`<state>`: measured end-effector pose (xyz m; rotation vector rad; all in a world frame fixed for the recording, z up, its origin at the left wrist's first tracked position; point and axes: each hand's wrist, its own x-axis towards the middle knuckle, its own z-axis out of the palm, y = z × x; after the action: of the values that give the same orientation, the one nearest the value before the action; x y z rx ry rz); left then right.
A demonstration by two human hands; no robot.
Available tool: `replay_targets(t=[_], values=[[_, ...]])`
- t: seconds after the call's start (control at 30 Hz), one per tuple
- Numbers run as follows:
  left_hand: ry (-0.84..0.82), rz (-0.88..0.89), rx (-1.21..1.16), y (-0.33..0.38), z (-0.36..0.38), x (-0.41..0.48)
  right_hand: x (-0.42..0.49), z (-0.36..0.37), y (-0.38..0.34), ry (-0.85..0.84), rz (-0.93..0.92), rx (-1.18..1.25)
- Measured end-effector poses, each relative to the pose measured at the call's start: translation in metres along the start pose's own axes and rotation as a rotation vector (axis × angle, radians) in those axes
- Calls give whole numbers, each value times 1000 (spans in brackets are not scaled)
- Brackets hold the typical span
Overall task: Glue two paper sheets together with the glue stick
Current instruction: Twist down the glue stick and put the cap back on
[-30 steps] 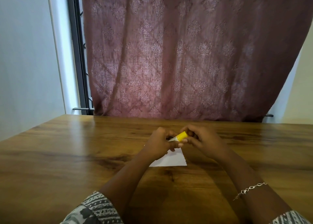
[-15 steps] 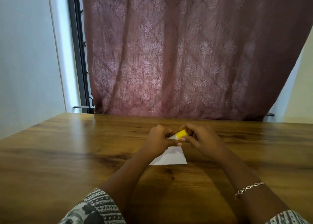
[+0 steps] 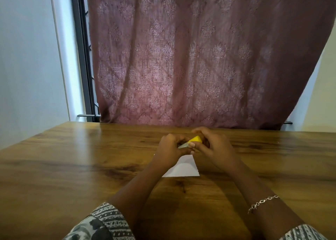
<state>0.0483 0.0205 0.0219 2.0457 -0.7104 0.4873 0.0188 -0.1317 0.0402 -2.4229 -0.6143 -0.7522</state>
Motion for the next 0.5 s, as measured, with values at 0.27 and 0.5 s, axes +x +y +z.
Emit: replay_targets(t=[0.27,0.5], values=[[34,-10,-48,4,2,-1,0,6,3,34,38,100],[112,-51,-182,15,6,-4,0,14,-6,110,117,399]])
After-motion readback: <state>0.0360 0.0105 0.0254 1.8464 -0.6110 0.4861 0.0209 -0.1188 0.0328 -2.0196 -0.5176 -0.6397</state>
